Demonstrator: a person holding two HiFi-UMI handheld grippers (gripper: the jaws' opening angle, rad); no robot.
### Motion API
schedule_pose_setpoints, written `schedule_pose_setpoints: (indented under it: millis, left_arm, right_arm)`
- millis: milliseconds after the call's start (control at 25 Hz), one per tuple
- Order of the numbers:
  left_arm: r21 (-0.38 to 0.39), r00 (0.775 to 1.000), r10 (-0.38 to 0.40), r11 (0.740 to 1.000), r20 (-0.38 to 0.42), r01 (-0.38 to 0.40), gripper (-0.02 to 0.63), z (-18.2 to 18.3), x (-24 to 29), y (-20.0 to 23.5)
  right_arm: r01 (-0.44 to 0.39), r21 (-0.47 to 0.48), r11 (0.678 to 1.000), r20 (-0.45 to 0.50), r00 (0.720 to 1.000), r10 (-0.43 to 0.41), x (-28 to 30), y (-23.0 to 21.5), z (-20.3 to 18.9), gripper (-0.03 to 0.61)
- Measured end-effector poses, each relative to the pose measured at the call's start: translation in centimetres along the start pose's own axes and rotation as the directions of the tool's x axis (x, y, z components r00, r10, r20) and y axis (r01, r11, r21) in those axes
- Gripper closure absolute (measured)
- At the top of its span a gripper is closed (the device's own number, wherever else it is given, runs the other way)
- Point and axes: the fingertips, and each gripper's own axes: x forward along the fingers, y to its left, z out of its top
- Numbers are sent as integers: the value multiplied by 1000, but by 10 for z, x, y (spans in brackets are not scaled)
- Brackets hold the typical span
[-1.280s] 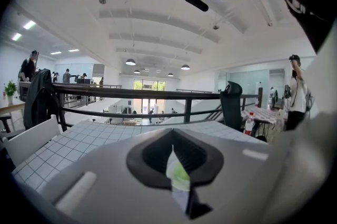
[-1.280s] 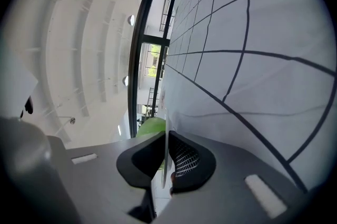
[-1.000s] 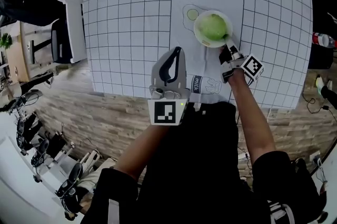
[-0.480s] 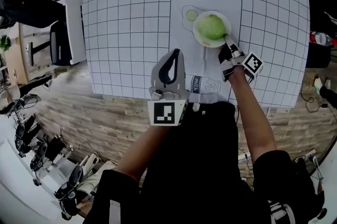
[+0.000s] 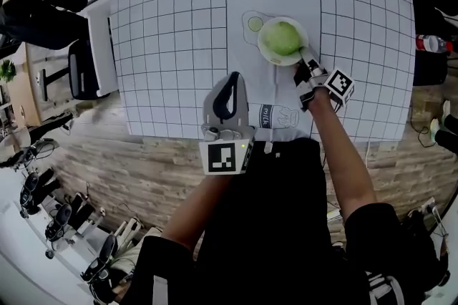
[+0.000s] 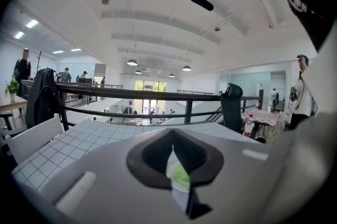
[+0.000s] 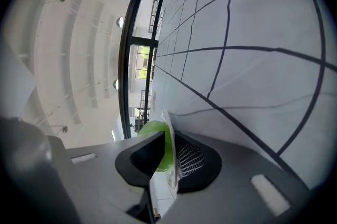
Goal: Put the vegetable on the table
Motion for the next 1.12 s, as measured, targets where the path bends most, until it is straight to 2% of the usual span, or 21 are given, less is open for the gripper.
schedule_pose_setpoints:
  millis: [120, 480, 600, 800, 880, 1000, 1120]
  left_arm:
    - [-3, 1000, -13, 1000, 8, 13, 606, 3, -3, -3]
    - [24, 999, -30, 999, 20, 29, 606, 11, -14, -7]
    - [41, 999, -42, 998, 13, 41, 606, 11, -18, -11]
    - [23, 998, -56, 998, 26, 56, 606, 13, -28, -14]
    - [22, 998, -55, 998, 30, 55, 606, 14, -31, -16]
    - [34, 996, -85, 996, 35, 84, 606, 16, -38, -22]
    - [24, 993, -111, 994, 40, 110, 606, 16, -48, -26]
  right_arm:
    - [3, -10, 1000, 0, 1000, -3, -1, 3, -2, 523]
    - [142, -130, 981, 19, 990, -140, -12, -7, -9, 520]
    - [166, -136, 977, 20, 986, -165, -16, -9, -10, 505]
    - [170, -115, 979, 34, 985, -167, -29, -12, -11, 488]
    - [182, -154, 971, 49, 983, -176, -37, -10, -8, 488]
    - [203, -270, 941, 85, 979, -187, -52, 5, -4, 488]
    - [172, -322, 931, 94, 984, -149, -65, 32, -9, 489]
